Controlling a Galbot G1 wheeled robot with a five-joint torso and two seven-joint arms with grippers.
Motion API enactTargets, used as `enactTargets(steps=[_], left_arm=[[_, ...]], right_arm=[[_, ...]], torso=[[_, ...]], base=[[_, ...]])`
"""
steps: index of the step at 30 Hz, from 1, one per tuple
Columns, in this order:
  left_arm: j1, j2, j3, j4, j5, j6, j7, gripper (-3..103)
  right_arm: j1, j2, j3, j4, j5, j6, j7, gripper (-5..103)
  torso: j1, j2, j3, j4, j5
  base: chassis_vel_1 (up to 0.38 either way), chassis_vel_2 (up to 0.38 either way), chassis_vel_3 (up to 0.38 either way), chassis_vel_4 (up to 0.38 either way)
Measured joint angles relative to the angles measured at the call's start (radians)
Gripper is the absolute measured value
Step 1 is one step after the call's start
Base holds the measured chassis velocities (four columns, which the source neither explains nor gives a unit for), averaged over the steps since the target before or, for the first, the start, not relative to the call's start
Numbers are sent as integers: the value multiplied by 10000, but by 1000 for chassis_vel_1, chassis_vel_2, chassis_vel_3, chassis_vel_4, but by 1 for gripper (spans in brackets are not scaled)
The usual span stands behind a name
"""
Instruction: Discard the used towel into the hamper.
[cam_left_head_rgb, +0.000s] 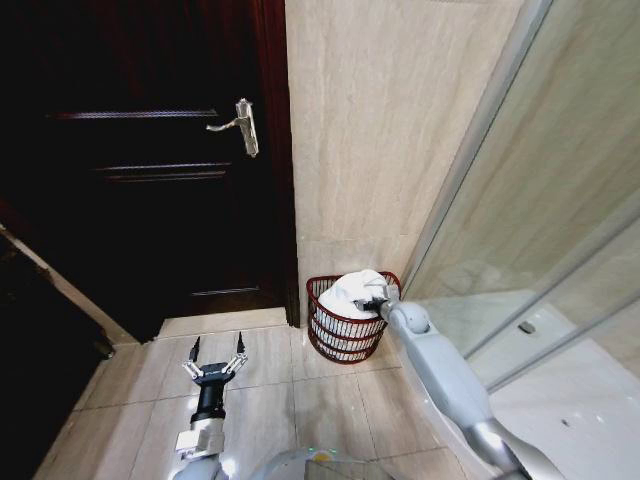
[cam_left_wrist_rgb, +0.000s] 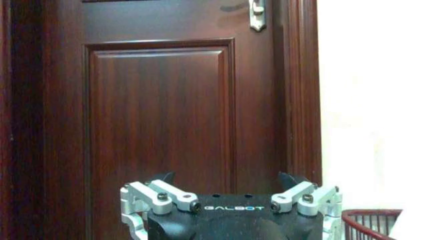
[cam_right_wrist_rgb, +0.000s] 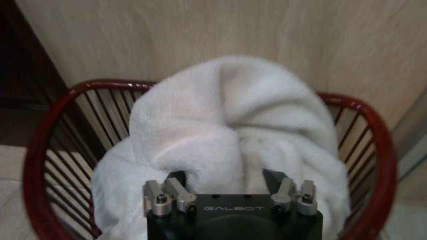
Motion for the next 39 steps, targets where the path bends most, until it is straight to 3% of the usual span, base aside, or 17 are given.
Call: enactTargets(steps=[2,6,8,9,18,26,39], left_arm=[[-35,-112,-217,-52,-2,27,282,100],[-119,-560,-854,-140,-76,2,924,100],[-142,-537,-1003,-141,-196,-13,981,100],[-155,-504,-1123,-141,-315,-13,1006,100],[-376,-447,-1568,-290,-964,340,1082,100],[-596,-466,-1455,-414,-987,856,1141,100],[-619,-272,-1652,-300,-1152,844,1238,100]], right_arm=[[-185,-147,50,496,9,0,83,90],[-212,-314,88,1076,28,15,320,95],[-109,-319,89,1160,43,65,407,95],[19,-300,88,1171,109,121,518,100],[1281,578,-73,-739,-228,1071,835,100],[1608,1156,-13,-2287,-725,1111,816,100],[1433,1790,105,-3506,-610,612,584,100]], torso=[[0,0,0,0,2],[0,0,0,5,0],[0,0,0,3,3],[0,0,0,3,0],[0,0,0,6,1],[0,0,0,3,0],[-1,1,-2,4,-1]], base=[[0,0,0,0],[0,0,0,0],[0,0,0,0],[0,0,0,0],[0,0,0,0],[0,0,0,0],[0,0,0,0]])
